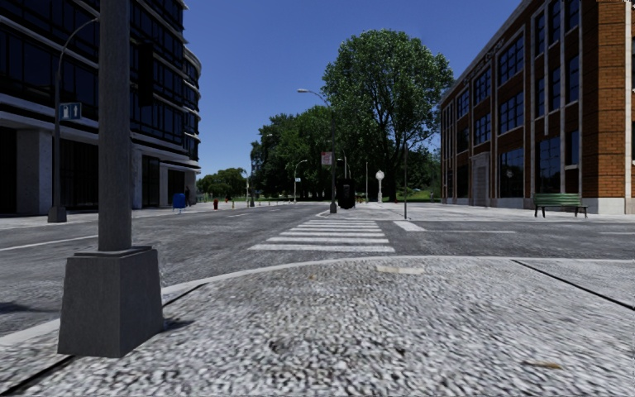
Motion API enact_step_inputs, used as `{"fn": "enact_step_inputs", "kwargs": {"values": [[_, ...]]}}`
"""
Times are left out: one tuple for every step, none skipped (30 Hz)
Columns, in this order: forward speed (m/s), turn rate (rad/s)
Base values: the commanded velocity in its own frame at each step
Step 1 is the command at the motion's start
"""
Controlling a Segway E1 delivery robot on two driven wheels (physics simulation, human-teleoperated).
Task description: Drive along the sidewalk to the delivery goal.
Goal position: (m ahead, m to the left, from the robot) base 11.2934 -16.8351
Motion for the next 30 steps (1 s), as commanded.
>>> {"fn": "enact_step_inputs", "kwargs": {"values": [[2.0,0.0],[2.0,0.0],[2.0,0.0],[2.0,0.0],[2.0,0.0],[2.0,0.0],[2.0,0.0],[2.0,0.0],[2.0,0.0],[2.0,0.0],[2.0,0.0],[2.0,0.0],[2.0,0.0],[2.0,0.0],[2.0,0.0],[2.0,0.0],[2.0,0.0],[2.0,0.0],[2.0,0.0],[2.0,0.0],[2.0,0.0],[2.0,0.0],[2.0,0.0],[2.0,0.0],[2.0,0.0],[2.0,0.0],[2.0,0.0],[2.0,0.0],[2.0,-0.09],[2.0,-0.25]]}}
